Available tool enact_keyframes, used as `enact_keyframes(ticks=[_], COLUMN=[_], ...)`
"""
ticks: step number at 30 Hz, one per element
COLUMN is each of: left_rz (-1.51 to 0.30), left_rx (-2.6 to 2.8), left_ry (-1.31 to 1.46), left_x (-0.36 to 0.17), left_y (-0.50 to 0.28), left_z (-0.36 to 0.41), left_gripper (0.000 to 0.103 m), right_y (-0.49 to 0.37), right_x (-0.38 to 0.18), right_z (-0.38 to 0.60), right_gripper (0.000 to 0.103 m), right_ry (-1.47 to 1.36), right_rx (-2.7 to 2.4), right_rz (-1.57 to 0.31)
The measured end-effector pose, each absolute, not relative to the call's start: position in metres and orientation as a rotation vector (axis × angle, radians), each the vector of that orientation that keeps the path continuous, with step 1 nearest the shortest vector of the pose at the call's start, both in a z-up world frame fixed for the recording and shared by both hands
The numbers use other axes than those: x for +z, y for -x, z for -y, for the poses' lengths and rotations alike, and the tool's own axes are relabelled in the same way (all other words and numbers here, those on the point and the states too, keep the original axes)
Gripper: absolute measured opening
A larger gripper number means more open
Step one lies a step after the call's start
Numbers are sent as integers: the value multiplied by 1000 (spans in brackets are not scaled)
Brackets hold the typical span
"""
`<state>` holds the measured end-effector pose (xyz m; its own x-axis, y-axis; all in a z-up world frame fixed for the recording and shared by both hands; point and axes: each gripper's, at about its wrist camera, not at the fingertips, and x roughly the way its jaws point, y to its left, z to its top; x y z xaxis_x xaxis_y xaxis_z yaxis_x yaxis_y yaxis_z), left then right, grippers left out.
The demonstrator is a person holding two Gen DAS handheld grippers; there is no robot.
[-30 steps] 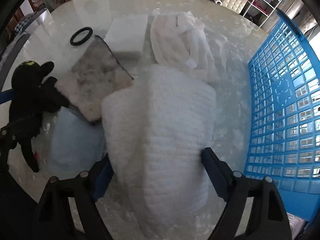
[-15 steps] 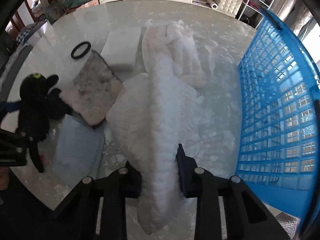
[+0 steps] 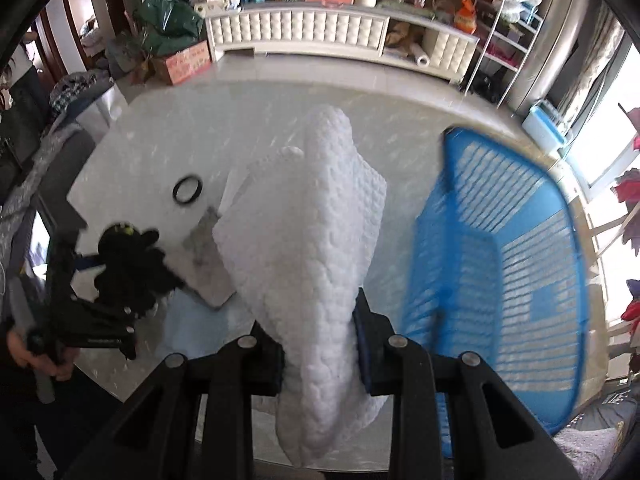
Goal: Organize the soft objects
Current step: 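Lift the towel with the right gripper over the basket while the left gripper grasps the black plush toy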
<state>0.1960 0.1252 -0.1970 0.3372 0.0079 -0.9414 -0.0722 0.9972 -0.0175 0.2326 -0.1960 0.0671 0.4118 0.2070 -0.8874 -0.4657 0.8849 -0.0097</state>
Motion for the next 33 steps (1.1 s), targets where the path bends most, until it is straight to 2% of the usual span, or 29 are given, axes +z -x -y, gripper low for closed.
enact_keyframes(ticks=[4,9,26,33], left_rz=[-1236,-1240,-1273,-1273], left_rx=[52,59,64,58], left_ry=[67,76,54,49], left_x=[-200,-205,-224,-217], left_y=[-198,-202,-213,-215], left_z=[-125,-125,-119,-117], left_gripper=[103,103,102,89], right_y=[-233,-250,-271,-270], right_x=[97,107,27,0], right_z=[225,271,274,263], right_gripper=[26,26,27,27], right_ry=[272,242,252,272], right_rx=[370,277,187,237], right_rz=[-1025,-1031,-1249,-1311])
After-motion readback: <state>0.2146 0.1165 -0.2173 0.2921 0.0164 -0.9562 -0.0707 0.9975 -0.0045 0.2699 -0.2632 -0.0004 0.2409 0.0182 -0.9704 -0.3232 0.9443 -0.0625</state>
